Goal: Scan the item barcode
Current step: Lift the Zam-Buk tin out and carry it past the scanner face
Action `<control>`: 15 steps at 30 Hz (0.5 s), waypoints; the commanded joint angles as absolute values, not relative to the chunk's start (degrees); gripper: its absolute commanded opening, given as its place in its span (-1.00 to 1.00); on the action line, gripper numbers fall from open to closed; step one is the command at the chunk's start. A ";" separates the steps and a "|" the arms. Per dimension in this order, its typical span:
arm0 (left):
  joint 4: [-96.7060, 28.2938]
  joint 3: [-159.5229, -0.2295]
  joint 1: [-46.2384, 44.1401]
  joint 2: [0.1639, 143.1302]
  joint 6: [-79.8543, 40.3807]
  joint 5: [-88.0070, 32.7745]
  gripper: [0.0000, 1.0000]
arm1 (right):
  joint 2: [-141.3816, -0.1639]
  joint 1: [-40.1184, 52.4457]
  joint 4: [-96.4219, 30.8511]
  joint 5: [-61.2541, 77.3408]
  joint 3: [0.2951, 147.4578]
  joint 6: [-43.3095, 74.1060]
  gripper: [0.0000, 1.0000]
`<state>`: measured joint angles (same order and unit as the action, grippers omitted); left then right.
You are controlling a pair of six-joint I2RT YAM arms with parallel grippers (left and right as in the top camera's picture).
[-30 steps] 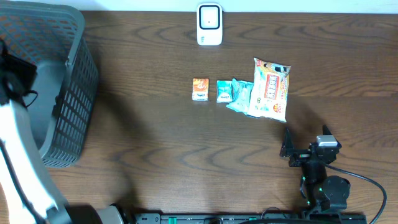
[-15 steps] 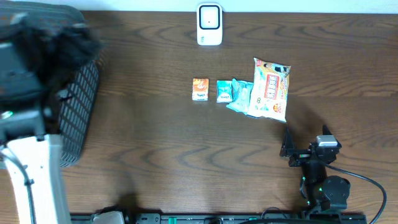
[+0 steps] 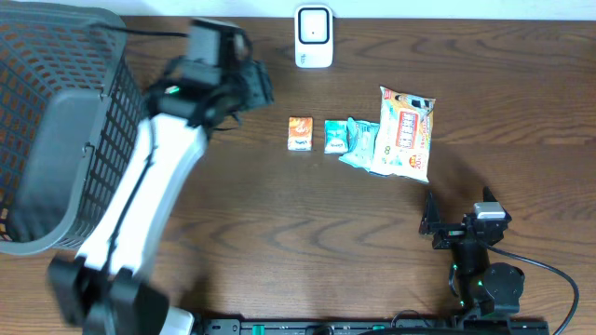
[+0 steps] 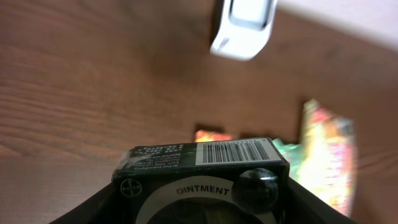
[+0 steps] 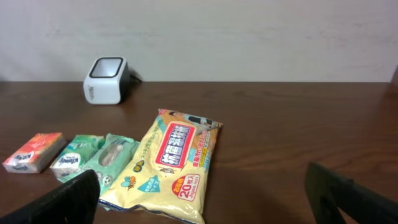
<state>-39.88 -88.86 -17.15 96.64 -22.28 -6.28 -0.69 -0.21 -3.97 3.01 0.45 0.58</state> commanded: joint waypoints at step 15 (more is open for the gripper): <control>-36.10 -89.69 -19.38 118.74 -14.20 4.82 0.56 | -0.38 -0.38 -4.12 2.96 0.34 0.14 0.98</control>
